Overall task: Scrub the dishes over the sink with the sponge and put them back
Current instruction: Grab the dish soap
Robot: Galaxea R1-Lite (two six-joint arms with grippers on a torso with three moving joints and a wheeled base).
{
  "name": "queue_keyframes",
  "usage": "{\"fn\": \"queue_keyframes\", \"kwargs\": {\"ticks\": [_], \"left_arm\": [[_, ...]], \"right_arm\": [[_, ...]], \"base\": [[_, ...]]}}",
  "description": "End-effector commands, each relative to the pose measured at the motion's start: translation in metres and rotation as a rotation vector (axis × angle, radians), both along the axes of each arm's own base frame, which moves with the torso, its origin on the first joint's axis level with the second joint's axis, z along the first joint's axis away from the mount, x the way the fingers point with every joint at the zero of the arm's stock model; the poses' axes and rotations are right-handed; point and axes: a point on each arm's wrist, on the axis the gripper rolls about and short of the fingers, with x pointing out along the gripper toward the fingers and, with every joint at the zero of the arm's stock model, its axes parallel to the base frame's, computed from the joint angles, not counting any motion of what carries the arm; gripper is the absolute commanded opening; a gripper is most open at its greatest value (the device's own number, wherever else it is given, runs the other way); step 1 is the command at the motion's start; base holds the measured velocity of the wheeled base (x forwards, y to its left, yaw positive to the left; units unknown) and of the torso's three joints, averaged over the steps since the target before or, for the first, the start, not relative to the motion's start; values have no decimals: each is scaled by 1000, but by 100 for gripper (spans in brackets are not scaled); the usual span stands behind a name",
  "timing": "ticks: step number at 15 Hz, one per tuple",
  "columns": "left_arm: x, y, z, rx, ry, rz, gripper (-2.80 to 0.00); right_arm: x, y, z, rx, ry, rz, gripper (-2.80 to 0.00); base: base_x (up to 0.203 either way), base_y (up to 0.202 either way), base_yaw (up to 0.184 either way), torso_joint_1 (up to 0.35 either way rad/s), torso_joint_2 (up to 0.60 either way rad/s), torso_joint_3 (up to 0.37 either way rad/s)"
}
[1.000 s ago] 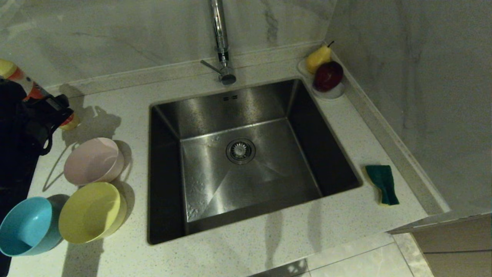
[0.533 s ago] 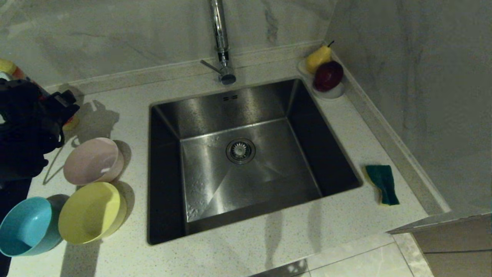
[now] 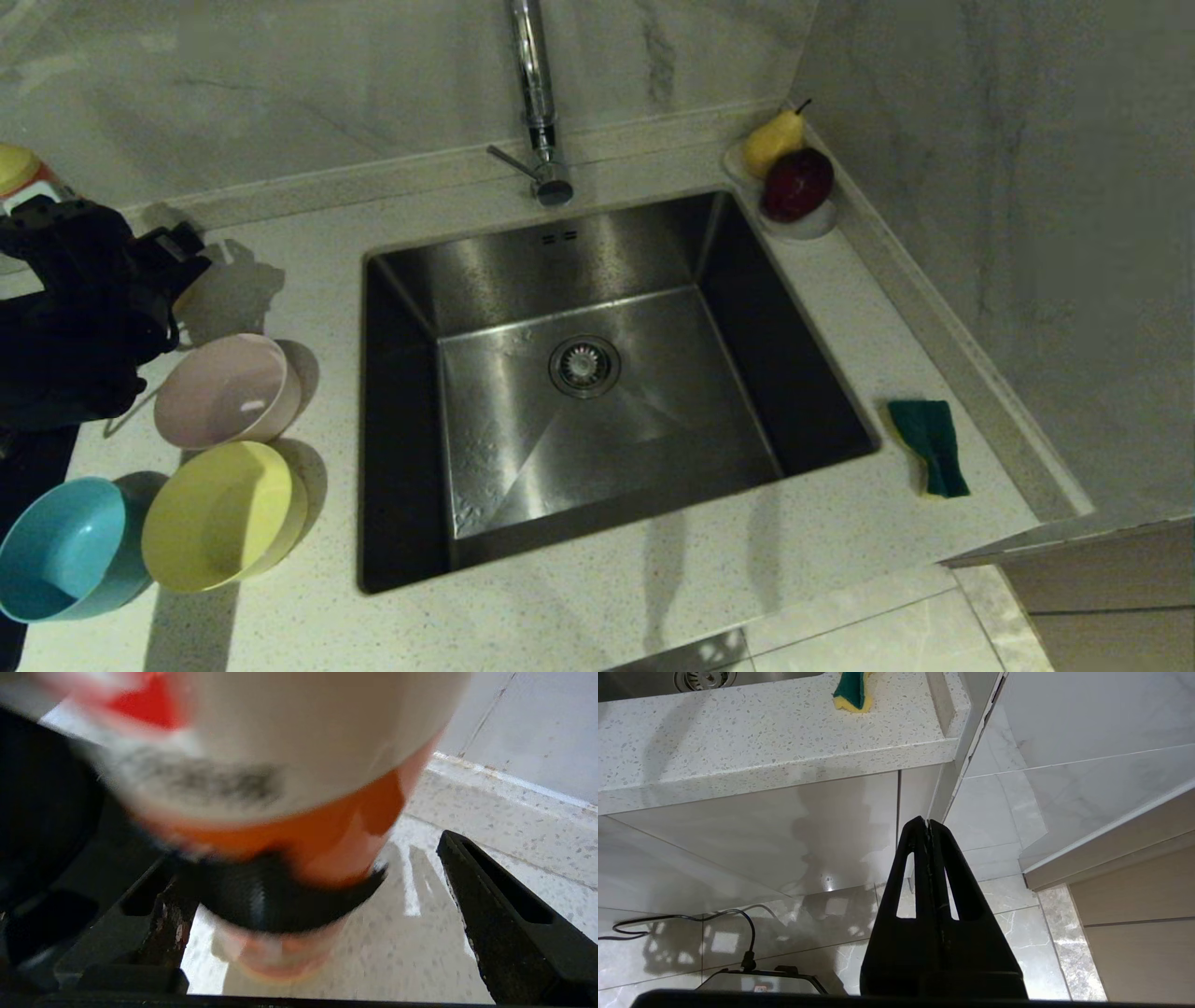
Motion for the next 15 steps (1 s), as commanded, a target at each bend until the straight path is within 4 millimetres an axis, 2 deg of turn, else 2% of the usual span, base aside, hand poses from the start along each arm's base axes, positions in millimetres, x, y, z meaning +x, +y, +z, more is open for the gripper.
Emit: {"fn": "queue_keyframes", "kwargs": {"ticks": [1,8,15], "left_arm": [[6,2,2,30,-4,-10,0],[15,3,0,123,-64,-6,0],[22,6,-9,119,-79,-2,0]], "right_arm": [[0,0,0,-1,-1,1,-280],[0,0,0,-1,-1,1,-280],[0,0,0,-1,-1,1,-280]], "base": [[0,0,0,0,0,0],[0,0,0,0,0,0],[0,0,0,0,0,0]]}}
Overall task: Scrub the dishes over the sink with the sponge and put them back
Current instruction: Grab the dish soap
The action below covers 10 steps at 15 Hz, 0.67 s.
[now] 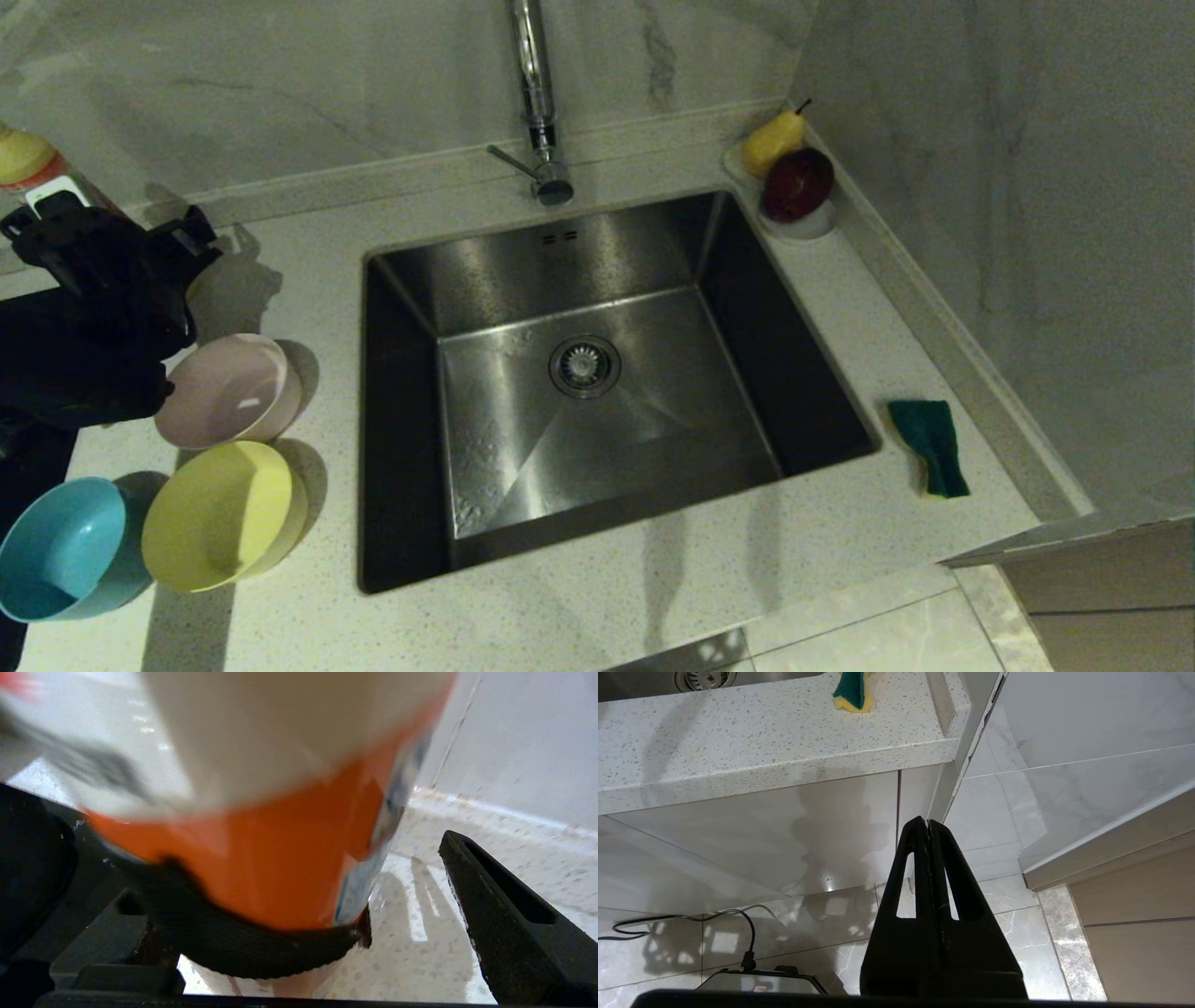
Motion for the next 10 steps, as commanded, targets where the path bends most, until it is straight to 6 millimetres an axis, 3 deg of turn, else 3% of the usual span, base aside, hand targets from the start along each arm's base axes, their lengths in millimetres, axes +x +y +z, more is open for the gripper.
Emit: {"fn": "queue_keyframes", "kwargs": {"ticks": [1,10], "left_arm": [[1,1,-3,-5,-3,2,0],[9,4,-10,3,-12,6,0]], "right_arm": [[0,0,0,0,-1,1,-280],[0,0,0,0,-1,1,-280]], "base": [[0,0,0,0,0,0],[0,0,0,0,0,0]]}}
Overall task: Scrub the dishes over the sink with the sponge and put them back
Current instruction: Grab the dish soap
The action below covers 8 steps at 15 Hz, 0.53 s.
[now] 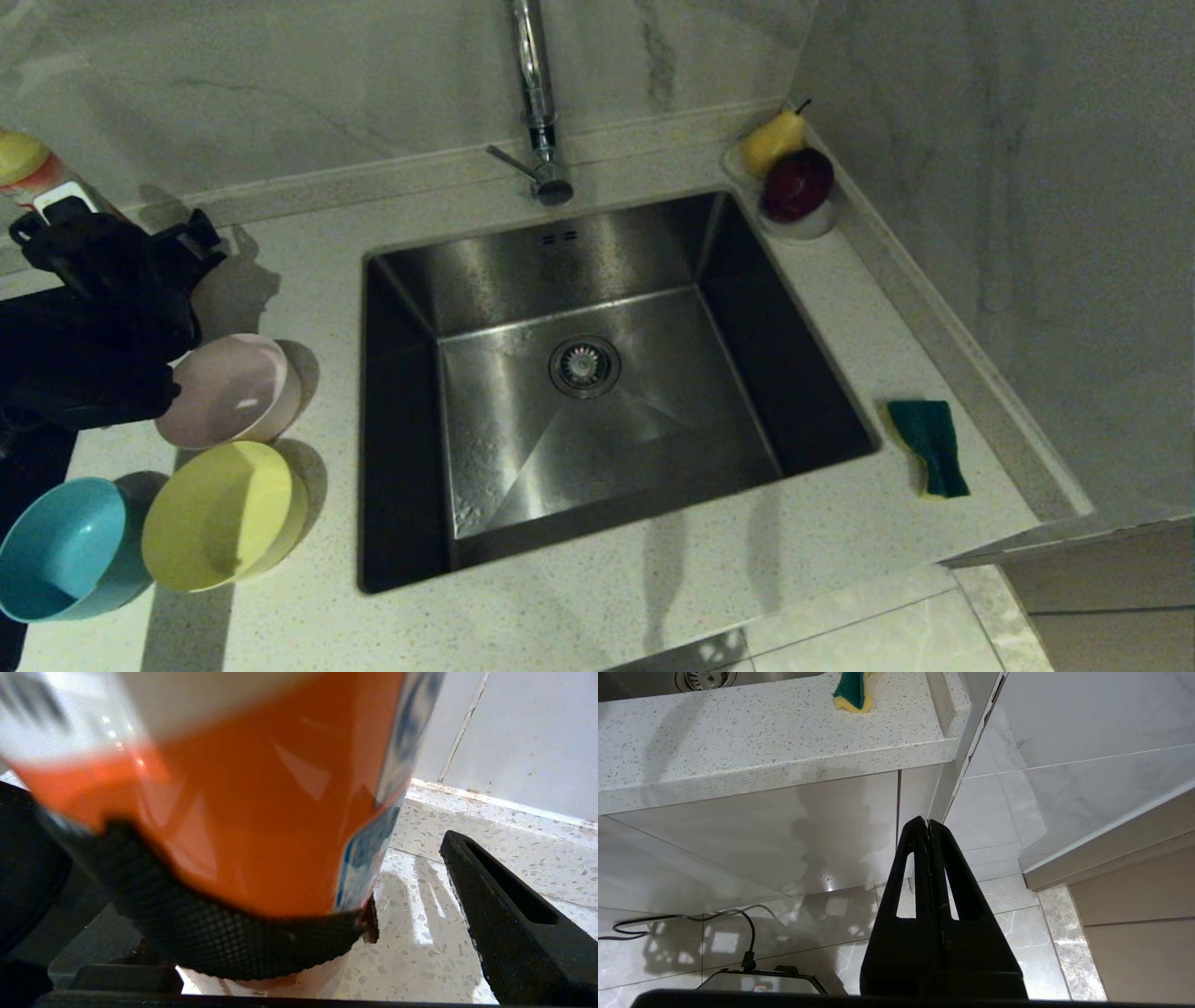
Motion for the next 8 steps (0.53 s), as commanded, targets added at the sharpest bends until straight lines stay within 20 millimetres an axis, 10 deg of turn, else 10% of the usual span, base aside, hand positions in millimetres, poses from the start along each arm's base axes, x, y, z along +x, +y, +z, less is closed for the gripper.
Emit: {"fn": "queue_keyframes", "kwargs": {"ticks": [1,2,3,8], "left_arm": [[4,1,-5,4,-22,2,0],[4,1,-4,8,-34,2,0],[5,2,-2,11,-45,4,-280],[8,2,2,17,-67,0,-280]], "right_arm": [[0,0,0,0,-1,0,-280],[0,0,0,0,-1,0,-280],[0,0,0,0,-1,0,-280],[0,0,0,0,-1,0,-280]], "base": [[0,0,0,0,0,0],[0,0,0,0,0,0],[0,0,0,0,0,0],[0,0,0,0,0,0]]}}
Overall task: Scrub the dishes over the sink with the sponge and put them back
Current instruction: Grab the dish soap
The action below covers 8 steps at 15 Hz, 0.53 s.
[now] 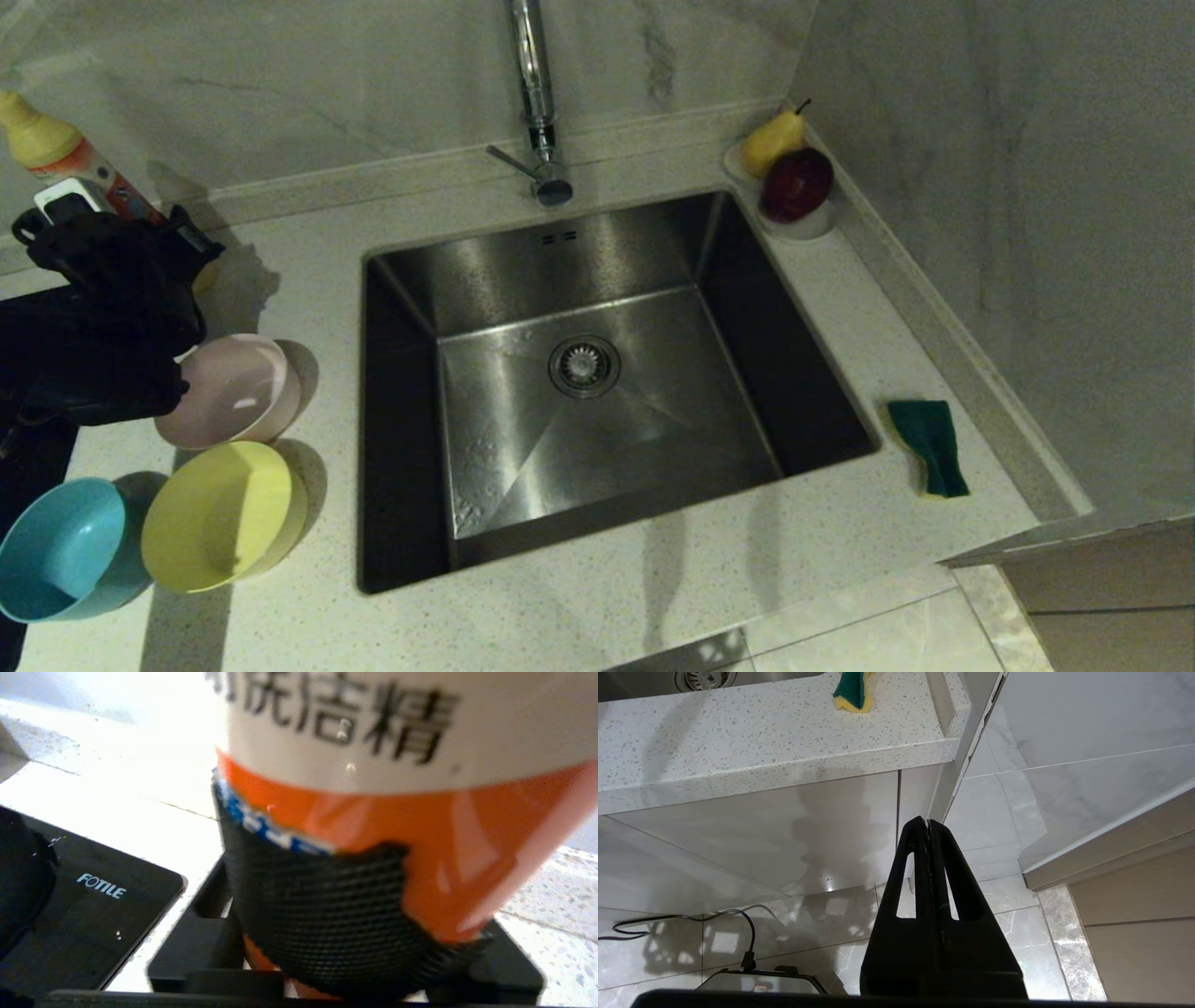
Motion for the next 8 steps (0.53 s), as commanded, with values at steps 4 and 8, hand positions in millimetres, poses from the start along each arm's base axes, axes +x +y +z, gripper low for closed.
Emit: {"fn": "queue_keyframes", "kwargs": {"ticks": [4,8], "left_arm": [[-9,-2,15,-6,-28,0,-280],[-40,-11,66,-6,-71,15,-280]], "right_arm": [[0,0,0,0,-1,0,-280],[0,0,0,0,-1,0,-280]], "base": [[0,0,0,0,0,0],[0,0,0,0,0,0]]}}
